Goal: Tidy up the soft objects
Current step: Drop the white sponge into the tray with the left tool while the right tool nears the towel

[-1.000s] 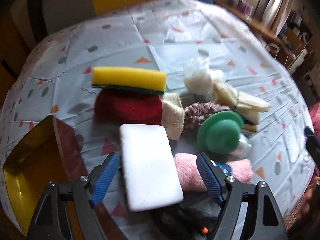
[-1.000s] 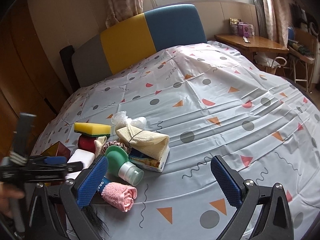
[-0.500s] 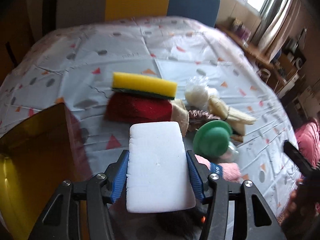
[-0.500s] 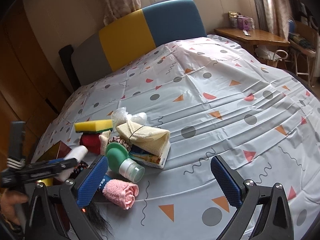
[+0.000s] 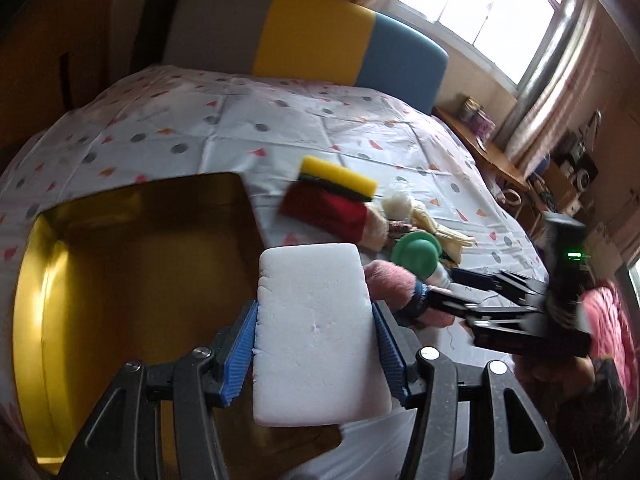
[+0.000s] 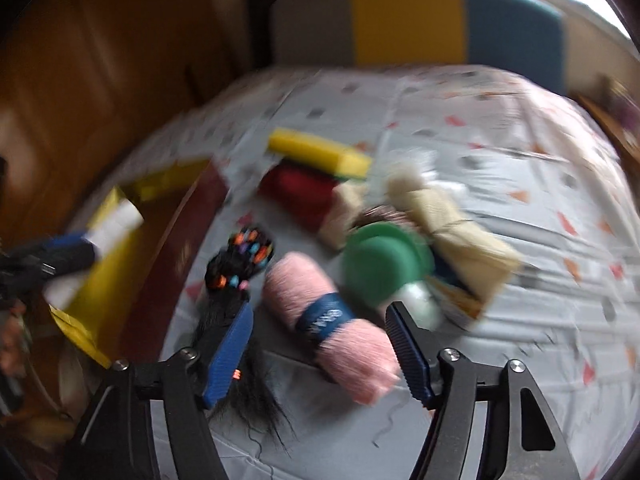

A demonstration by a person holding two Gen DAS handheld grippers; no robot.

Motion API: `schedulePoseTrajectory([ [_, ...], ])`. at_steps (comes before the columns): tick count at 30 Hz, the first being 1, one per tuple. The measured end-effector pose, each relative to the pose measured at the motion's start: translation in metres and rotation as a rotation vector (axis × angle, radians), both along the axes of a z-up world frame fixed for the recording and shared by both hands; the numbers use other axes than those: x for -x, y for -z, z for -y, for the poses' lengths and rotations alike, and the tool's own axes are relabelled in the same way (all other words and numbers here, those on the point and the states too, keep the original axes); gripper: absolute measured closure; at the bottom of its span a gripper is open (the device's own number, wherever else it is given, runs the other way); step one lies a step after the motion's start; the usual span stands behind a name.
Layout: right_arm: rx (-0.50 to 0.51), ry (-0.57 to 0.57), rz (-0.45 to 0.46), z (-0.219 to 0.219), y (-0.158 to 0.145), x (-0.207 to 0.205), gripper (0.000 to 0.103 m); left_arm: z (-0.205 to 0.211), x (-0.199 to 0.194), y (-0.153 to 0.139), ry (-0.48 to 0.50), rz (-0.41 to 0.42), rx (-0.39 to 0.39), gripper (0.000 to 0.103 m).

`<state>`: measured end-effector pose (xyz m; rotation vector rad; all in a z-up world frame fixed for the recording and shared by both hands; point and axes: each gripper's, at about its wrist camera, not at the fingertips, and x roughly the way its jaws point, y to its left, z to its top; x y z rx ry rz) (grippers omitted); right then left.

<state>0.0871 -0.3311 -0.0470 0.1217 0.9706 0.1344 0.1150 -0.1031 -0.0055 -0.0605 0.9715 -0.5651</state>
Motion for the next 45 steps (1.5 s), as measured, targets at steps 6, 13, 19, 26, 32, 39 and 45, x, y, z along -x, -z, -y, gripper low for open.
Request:
schedulePoseTrajectory([
  [6,0.242,-0.078,-0.163,-0.035,0.047,-0.034,0.058,-0.059,-0.005,0.006,-0.121,-0.033,0.005,0.046],
  [13,0.146,-0.037,-0.131,-0.017,0.047,-0.012,0.059,-0.107,-0.049,0.028,-0.263,-0.147,0.037,0.046],
  [19,0.09,-0.018,-0.108,-0.003,0.046,-0.008,0.059,-0.083,-0.081,0.037,-0.289,-0.148,0.026,0.046],
  [26,0.092,-0.028,-0.107,-0.004,0.043,-0.007,0.059,-0.028,-0.118,0.05,-0.236,-0.136,-0.034,0.044],
  [32,0.088,-0.033,-0.106,-0.003,0.043,-0.007,0.059,-0.021,-0.124,0.059,-0.246,-0.134,-0.022,0.025],
  [39,0.101,-0.036,-0.109,-0.005,0.045,-0.008,0.058,-0.041,-0.09,0.038,-0.272,-0.069,-0.045,0.024],
  [45,0.098,-0.024,-0.104,-0.004,0.045,-0.008,0.058,-0.052,-0.027,0.02,-0.238,0.026,-0.077,0.023],
])
